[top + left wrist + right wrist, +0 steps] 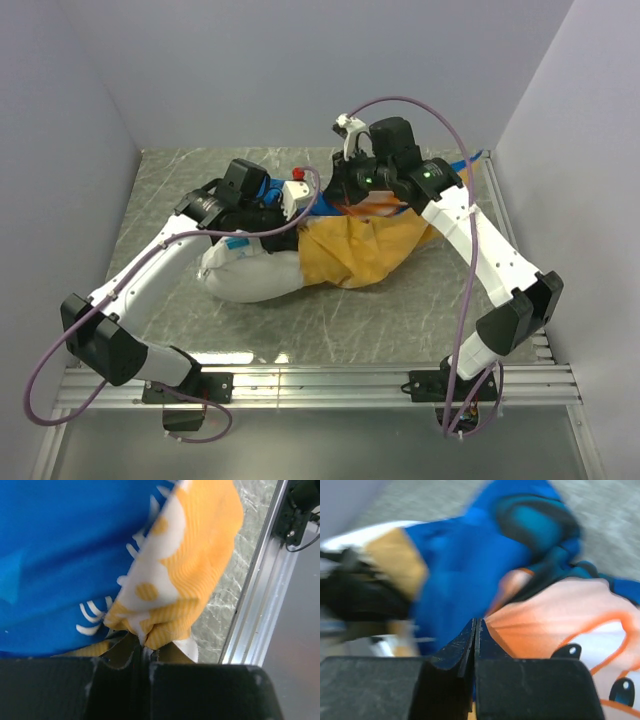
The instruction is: Put the pillow into the pillowcase
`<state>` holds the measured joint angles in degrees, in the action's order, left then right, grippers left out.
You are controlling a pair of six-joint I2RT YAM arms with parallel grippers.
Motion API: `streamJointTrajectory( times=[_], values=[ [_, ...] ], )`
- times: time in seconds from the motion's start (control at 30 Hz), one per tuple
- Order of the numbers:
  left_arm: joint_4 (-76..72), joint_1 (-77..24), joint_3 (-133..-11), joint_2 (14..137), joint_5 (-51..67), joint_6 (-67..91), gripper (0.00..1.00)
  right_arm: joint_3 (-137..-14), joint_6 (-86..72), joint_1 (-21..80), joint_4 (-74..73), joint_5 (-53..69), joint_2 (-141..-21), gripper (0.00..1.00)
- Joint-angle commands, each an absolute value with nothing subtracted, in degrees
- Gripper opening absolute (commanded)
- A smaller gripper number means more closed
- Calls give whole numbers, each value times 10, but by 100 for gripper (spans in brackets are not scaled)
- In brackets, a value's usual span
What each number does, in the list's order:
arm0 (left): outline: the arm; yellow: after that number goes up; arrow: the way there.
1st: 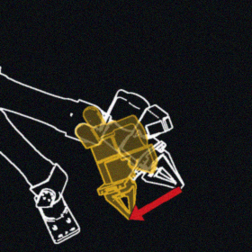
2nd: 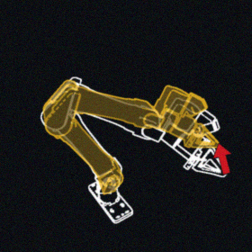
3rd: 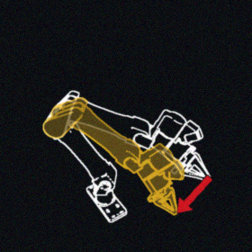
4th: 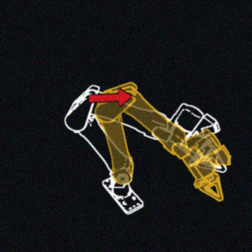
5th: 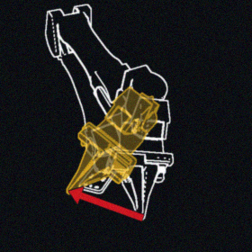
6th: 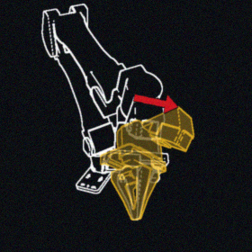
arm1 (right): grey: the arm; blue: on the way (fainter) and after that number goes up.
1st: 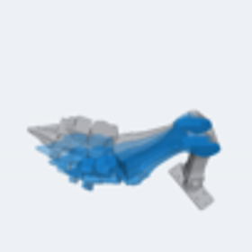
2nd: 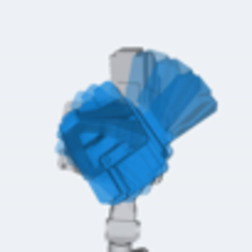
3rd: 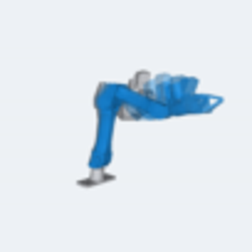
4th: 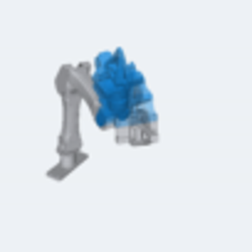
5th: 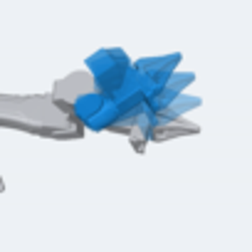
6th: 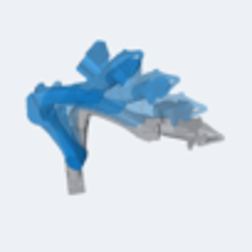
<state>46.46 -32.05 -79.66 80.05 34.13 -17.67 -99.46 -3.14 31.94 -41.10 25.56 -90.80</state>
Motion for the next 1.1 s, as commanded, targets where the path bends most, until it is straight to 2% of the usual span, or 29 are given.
streamJointTrajectory(
  times=[0.0,0.13,0.27,0.5,0.63,0.8,0.93,0.97,1.0,1.03,1.07],
  values=[
    [386,-322,-843,806,402,-152,1,-968,-170,356,-286,423,-882,0],
    [370,-316,-845,801,423,-129,0,-895,-205,364,-247,430,-897,0],
    [368,-306,-850,803,438,-114,0,-883,-201,361,-247,444,-918,0],
    [362,-303,-845,801,442,-111,0,-973,-304,360,-144,507,-879,0],
    [362,-302,-847,802,442,-113,0,-901,-373,366,-62,521,-865,0],
    [352,-295,-850,805,456,-101,0,-775,-341,379,-81,492,-899,0],
    [354,-281,-854,808,475,-91,0,-779,-319,376,-103,519,-925,0],
    [356,-273,-857,809,482,-88,0,-805,-280,371,-130,507,-923,3],
    [359,-268,-858,810,483,-83,0,-863,-257,355,-183,496,-920,14],
    [359,-262,-858,811,488,-80,0,-893,-237,345,-207,482,-916,18],
    [360,-251,-859,813,493,-77,0,-921,-198,333,-253,447,-905,35]
  ],
)
